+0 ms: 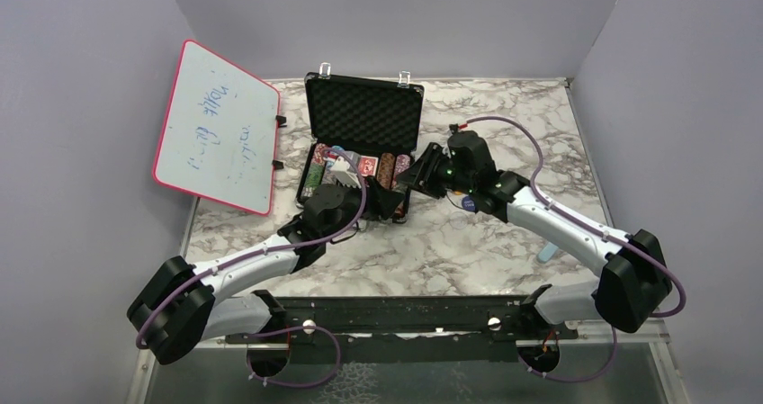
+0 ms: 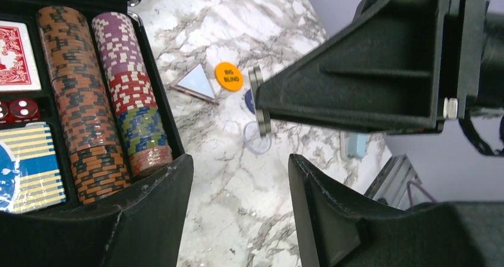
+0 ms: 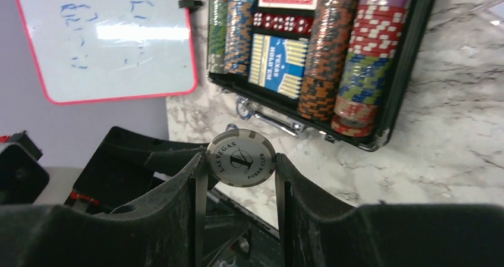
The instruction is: Pack up texas hold em set
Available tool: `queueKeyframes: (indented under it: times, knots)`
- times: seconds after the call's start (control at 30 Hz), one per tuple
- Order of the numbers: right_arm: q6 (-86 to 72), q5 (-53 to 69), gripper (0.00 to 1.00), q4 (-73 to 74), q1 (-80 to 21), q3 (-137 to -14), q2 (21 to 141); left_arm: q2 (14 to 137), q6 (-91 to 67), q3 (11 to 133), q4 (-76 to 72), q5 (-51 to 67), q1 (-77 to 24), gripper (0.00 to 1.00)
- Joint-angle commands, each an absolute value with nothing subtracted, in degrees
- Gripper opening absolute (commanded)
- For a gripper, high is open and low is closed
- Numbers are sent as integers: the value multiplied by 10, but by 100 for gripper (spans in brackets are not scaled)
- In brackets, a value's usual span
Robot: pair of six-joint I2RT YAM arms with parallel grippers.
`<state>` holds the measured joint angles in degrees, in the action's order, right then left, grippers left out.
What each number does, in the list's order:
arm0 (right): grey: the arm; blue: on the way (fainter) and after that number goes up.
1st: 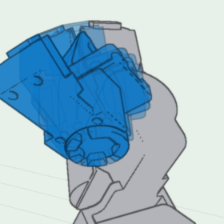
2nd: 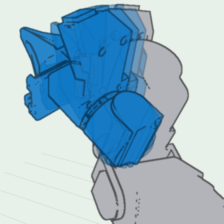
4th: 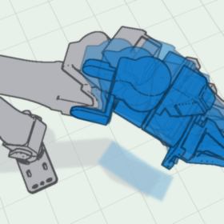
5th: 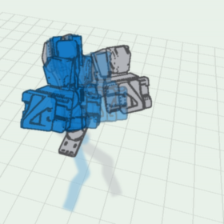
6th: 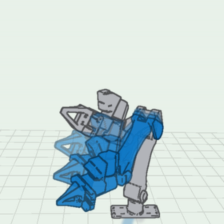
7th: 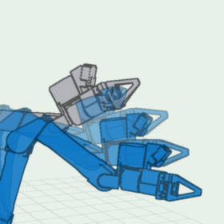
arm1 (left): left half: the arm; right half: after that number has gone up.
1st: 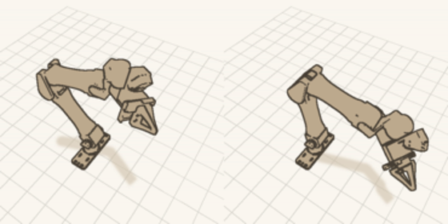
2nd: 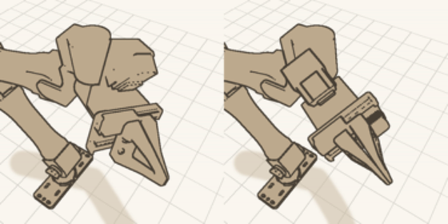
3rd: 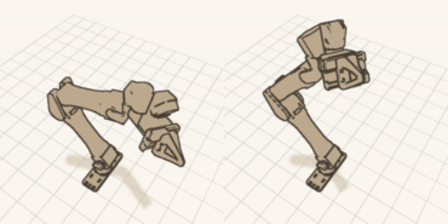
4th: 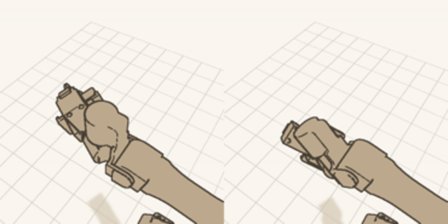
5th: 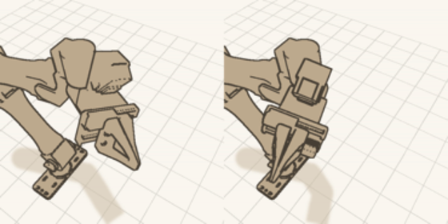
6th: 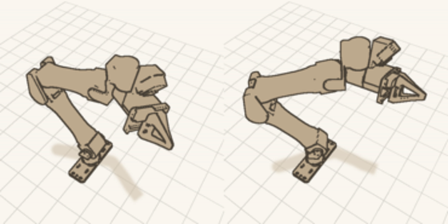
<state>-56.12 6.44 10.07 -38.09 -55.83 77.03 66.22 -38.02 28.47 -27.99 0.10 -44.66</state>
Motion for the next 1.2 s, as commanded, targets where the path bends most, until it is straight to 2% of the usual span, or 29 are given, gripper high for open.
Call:
queueKeyframes:
  times: [0.0,0.23,0.4,0.6,0.67,0.8,0.87,0.93,1.07,1.17]
  knots:
    - [-603,134,38,53,-381,-550,770,659,-425,280,-332,-44,-450,61]
    - [-617,157,38,38,-381,-541,785,662,-446,277,-340,-63,-451,46]
    - [-619,164,38,35,-380,-540,793,664,-445,276,-343,-69,-450,29]
    - [-615,185,37,27,-381,-534,804,666,-441,277,-344,-77,-451,0]
    - [-610,191,39,26,-381,-534,810,666,-440,276,-343,-79,-450,0]
    - [-576,153,64,54,-378,-549,809,663,-438,281,-297,-100,-448,0]
    - [-557,113,78,87,-370,-565,801,660,-441,294,-226,-119,-440,0]
    - [-546,73,86,110,-363,-572,788,654,-456,314,-138,-151,-429,0]
    - [-545,9,88,126,-359,-551,751,627,-510,351,33,-218,-388,0]
    - [-548,-6,88,129,-358,-523,734,618,-630,392,206,-277,-351,0]
